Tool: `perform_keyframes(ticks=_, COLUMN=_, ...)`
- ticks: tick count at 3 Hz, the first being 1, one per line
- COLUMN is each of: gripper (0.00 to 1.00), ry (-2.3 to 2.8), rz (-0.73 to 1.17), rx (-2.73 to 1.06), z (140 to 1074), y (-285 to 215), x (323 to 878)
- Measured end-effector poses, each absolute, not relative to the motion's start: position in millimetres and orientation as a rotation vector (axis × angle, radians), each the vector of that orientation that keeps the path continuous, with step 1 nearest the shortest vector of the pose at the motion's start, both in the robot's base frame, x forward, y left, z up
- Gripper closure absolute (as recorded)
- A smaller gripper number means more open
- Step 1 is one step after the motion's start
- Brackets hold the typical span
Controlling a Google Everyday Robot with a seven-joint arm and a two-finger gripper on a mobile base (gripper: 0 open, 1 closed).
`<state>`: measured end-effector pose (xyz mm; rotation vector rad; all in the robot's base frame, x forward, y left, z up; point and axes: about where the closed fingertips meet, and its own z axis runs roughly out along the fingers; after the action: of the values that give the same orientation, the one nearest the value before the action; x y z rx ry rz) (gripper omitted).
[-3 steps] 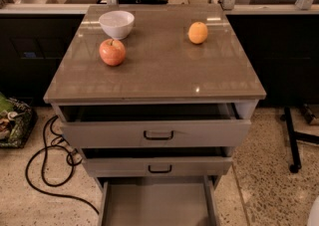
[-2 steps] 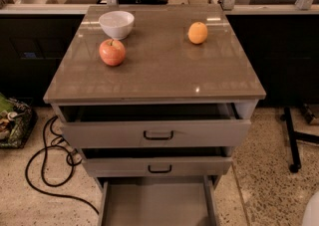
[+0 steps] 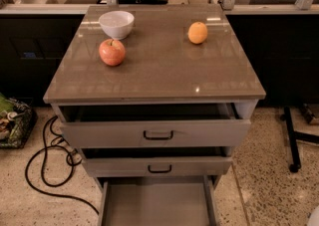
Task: Close bottom drawer
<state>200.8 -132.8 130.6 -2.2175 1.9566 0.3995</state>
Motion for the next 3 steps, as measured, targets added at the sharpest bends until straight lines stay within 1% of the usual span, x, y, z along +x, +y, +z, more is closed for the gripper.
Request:
perform_keyframes(ticks=1, gripper=1.00, ry=1.916, rz=0.377, rx=-2.219, z=123.4, y=-121.0, x=203.1)
perform_keyframes(ticks=3, gripper=1.00, ry=1.800, rz=0.241, rx=-2.249, z=139.5, y=-97.7, x=231.7)
